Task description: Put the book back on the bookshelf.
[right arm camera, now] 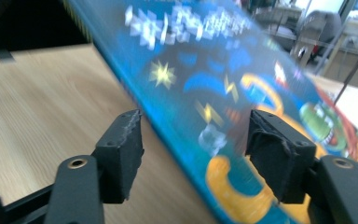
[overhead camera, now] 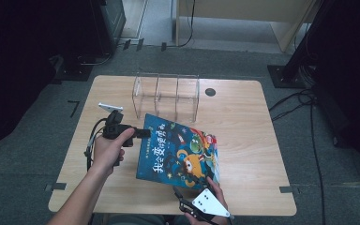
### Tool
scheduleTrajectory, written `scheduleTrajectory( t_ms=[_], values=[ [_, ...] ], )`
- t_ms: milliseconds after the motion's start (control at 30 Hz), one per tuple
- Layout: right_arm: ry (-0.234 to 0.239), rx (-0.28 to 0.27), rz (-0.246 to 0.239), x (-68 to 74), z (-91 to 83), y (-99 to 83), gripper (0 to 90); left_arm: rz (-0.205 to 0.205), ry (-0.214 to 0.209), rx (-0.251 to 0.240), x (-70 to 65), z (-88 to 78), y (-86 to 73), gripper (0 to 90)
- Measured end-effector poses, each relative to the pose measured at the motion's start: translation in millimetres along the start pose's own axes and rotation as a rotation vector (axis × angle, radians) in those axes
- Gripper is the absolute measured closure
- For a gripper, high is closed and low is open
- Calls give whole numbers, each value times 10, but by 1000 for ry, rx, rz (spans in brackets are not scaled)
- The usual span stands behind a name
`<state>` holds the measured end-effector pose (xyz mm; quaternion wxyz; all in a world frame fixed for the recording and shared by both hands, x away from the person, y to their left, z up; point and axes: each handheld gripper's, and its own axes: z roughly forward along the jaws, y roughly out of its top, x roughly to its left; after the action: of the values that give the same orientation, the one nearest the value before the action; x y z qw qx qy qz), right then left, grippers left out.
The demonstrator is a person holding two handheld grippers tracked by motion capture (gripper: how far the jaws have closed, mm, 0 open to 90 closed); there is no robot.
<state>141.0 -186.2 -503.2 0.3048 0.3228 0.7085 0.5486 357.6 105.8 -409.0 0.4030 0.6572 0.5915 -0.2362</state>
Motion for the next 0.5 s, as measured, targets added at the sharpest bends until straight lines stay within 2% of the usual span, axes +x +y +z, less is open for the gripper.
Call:
scheduleTrajectory(
  t_ms=[100, 267, 367, 433, 500],
  values=[
    [-8, -20, 13, -76, -54, 48, 276, -4, 4, 9, 25, -16, 20, 804],
    [-60, -6, 55, -309, -120, 62, 187, 2, 18, 22, -9, -63, 68, 805],
    [-84, 22, 81, -492, -155, 74, 125, 4, 9, 31, -17, -99, 118, 810],
    [-115, 43, 92, -623, -181, 61, 122, -1, 11, 38, -23, -103, 133, 812],
    [-144, 66, 127, -763, -205, 36, 91, 6, 22, 54, -49, -121, 165, 812]
  ],
)
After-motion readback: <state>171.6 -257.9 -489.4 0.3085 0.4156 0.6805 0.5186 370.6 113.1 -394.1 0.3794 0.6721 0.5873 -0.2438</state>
